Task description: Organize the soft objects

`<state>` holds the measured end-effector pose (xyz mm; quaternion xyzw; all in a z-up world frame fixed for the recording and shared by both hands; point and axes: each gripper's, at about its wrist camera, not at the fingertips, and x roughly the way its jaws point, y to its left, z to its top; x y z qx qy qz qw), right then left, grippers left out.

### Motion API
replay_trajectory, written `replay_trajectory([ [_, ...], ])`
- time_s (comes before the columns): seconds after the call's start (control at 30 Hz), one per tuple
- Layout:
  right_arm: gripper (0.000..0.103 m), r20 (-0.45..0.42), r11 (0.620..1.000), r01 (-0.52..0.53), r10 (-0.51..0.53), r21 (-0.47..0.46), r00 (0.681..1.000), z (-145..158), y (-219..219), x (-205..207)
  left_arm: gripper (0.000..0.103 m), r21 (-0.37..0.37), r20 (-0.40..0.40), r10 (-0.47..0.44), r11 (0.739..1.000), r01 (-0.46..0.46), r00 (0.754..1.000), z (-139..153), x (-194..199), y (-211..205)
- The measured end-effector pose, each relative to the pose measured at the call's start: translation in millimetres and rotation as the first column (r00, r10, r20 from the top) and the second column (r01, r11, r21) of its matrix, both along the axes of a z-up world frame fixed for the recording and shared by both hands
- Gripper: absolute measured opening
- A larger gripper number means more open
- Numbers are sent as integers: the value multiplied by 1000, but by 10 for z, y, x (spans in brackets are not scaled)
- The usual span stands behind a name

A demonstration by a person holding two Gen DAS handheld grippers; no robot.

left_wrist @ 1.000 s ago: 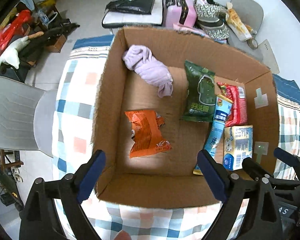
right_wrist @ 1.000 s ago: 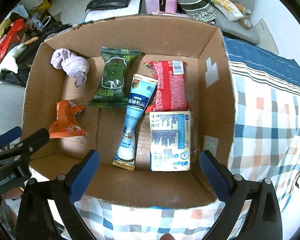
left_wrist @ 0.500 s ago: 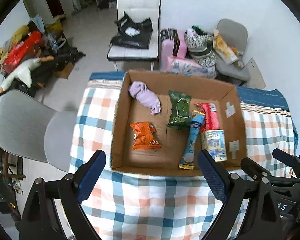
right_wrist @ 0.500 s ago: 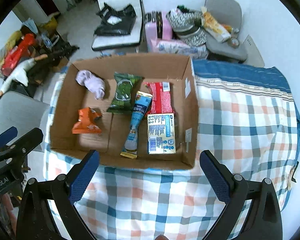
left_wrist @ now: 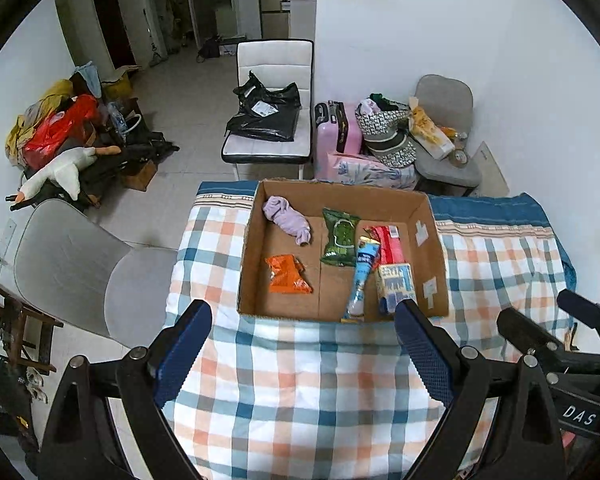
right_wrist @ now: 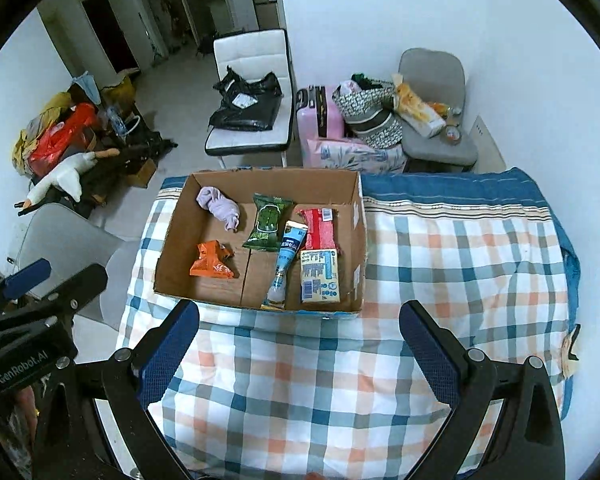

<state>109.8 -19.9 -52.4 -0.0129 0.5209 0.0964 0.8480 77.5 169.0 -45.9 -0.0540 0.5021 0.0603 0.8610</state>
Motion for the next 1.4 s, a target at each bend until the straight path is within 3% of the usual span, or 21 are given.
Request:
replay_trajectory([
  [0.47, 102, 92, 1000, 22, -21, -15, 996, 480, -136, -350, 94, 0, 51, 5, 1000, -5, 999, 287, -313, -72],
  [1.4, 102, 112, 998, 44, -39, -44, 993, 616, -323, -406, 94, 16, 61, 10, 1000, -11, 998, 358, -374, -156],
])
